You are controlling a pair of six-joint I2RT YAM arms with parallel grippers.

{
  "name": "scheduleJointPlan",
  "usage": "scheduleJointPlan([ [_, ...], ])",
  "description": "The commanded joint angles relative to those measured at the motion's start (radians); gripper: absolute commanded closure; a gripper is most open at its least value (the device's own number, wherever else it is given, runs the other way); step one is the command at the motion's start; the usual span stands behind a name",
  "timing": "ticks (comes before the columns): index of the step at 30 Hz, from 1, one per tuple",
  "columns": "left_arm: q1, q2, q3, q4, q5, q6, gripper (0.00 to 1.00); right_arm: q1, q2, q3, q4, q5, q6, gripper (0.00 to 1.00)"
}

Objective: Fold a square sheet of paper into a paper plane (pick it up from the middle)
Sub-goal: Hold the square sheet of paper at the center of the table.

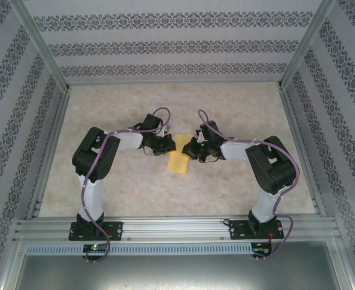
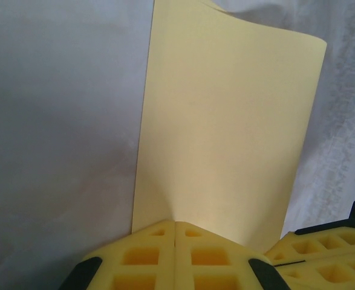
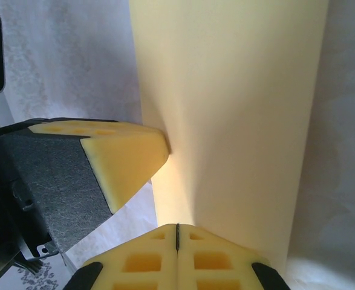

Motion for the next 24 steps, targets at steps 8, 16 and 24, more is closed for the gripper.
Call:
scheduleJointPlan([
  [8, -0.012, 0.044, -0.004, -0.076, -0.055, 0.032, 1.0, -0.021, -0.044, 0.001, -0.023, -0.021, -0.046, 1.0],
  [16, -0.013, 0.045, -0.006, -0.077, -0.053, 0.032, 1.0, -0.039, 0.021, -0.045, 0.007, -0.028, -0.057, 1.0],
  [24, -0.012, 0.046, -0.007, -0.076, -0.055, 0.034, 1.0, -0.044, 0.042, -0.102, 0.062, -0.025, -0.083, 1.0],
])
